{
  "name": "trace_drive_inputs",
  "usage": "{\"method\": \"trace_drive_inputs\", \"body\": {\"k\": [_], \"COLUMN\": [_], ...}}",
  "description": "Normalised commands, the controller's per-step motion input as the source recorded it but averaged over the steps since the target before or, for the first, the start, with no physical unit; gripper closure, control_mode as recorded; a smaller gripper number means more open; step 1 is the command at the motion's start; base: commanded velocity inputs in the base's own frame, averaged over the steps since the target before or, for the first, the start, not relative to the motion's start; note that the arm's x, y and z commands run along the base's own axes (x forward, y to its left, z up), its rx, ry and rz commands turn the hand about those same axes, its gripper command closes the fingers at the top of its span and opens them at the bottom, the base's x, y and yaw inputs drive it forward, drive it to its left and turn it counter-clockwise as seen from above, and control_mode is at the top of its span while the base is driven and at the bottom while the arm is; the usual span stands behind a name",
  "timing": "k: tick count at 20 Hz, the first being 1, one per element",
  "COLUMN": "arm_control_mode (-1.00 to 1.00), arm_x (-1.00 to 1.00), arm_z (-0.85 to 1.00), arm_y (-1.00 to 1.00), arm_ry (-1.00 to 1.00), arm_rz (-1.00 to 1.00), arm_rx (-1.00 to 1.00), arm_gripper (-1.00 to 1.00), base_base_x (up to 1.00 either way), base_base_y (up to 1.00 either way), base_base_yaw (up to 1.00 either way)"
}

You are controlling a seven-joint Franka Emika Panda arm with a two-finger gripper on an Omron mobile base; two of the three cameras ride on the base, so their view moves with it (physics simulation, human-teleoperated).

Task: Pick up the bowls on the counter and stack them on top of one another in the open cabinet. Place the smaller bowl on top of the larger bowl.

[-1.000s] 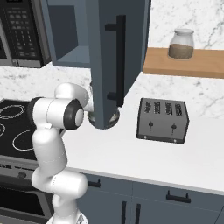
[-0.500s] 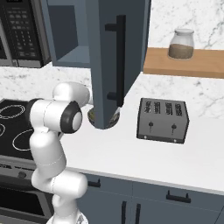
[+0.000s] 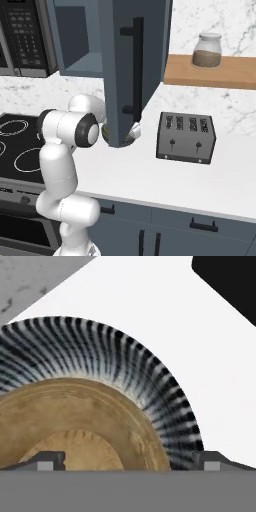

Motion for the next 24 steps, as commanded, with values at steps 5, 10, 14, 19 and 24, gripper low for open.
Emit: {"method": "trace_drive_inputs", "body": {"k": [5,10,14,19,24], "arm_control_mode": [-1.00,-1.00,-1.00,-1.00,-1.00], "arm_x": [-0.05,-0.19,0.00,0.02,0.05], "arm_z": [-0.61,0.32,0.03,-0.19,-0.39], "arm_y": [-0.02,-0.05,0.01,0.18,0.29], "arm_ry": [0.05,-0.01,0.01,0.00,0.00], "arm_rz": [0.04,0.01,0.03,0.00,0.00], "arm_rx": [0.00,0.02,-0.01,0.00,0.00], "arm_gripper": [-1.00,-1.00,-1.00,-1.00,-1.00], "base_base_x": [0.00,0.00,0.00,0.00,0.00], "base_base_y": [0.00,0.00,0.00,0.00,0.00], "base_base_yaw": [0.00,0.00,0.00,0.00,0.00]}}
